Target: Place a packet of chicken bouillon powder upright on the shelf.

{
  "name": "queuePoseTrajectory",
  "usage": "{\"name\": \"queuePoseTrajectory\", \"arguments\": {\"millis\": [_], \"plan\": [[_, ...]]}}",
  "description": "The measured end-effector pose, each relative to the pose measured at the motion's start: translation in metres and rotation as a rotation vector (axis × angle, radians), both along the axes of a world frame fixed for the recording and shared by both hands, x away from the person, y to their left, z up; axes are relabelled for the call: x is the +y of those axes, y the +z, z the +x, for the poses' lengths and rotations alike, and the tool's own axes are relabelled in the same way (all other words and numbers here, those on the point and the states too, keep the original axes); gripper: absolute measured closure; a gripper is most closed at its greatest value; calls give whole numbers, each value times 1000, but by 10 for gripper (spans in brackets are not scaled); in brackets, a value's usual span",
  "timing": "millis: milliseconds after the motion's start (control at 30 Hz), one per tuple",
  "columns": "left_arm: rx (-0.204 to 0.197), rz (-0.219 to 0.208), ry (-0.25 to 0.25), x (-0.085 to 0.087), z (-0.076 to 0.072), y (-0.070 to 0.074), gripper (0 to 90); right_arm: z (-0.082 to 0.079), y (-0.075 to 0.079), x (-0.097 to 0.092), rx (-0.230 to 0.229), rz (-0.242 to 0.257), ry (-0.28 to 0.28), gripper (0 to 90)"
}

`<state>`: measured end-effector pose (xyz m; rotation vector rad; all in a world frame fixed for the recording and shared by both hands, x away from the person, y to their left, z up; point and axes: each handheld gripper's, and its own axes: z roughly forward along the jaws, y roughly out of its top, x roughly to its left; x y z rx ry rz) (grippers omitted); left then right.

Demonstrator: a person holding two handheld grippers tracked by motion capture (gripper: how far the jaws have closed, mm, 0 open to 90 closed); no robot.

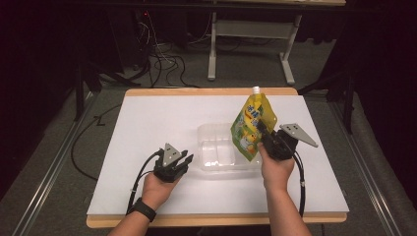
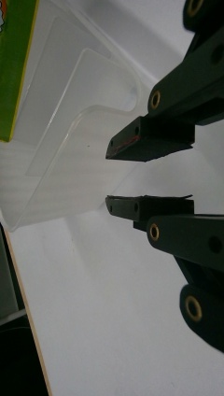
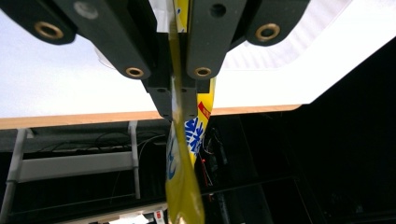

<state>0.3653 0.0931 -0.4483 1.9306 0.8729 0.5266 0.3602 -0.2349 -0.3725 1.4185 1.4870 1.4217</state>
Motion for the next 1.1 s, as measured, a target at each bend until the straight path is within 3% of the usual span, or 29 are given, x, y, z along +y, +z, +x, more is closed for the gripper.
{"name": "queuePoseTrajectory", "arguments": {"millis": [433,767,1100], "plan": [[0,3,3,1,1,0,713,-3,0,-6,-6,22,-22,900],[-2,4,4,1,0,0,717,2,-5,7,3,-18,-1,900],[0,8,4,0,1,-1,717,-1,-12,17,-19,-58,8,900]]}}
